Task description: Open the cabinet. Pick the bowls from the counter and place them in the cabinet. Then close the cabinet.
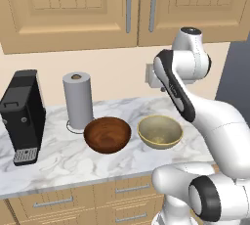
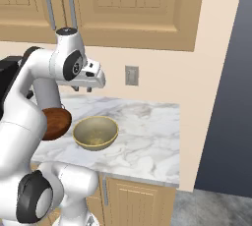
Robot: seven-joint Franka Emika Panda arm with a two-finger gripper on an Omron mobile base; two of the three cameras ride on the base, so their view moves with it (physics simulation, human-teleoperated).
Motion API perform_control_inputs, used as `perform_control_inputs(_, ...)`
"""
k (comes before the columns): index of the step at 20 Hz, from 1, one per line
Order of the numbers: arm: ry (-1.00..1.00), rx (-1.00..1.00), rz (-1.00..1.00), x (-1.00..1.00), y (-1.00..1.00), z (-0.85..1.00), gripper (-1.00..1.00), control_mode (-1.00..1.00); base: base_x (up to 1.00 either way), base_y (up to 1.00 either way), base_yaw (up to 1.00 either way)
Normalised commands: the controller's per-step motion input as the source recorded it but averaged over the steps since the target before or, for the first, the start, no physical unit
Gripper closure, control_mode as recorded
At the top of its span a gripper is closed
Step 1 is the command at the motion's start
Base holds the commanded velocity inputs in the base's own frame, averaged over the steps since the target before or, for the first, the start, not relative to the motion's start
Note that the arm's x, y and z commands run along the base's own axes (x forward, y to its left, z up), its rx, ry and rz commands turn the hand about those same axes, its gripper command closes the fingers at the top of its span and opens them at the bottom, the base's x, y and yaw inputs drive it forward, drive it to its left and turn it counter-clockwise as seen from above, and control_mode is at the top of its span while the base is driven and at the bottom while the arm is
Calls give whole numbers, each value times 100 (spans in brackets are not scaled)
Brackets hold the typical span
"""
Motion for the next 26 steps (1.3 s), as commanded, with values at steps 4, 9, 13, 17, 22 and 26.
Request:
perform_control_inputs(4, -32, -9, 0, -39, 13, 9, -100, -100, 0, 0, 0)
perform_control_inputs(9, -30, -9, 0, -43, 17, 46, -100, -100, 0, 0, 0)
perform_control_inputs(13, -11, 0, 0, -35, 0, 37, -100, -100, 0, 0, 0)
perform_control_inputs(17, -8, 5, 0, -35, 0, 52, -100, -100, 0, 0, 0)
perform_control_inputs(22, -5, 5, 0, -33, 0, 37, -100, -100, 0, 0, 0)
perform_control_inputs(26, -4, 1, 0, -6, 0, 39, -100, -100, 0, 0, 0)
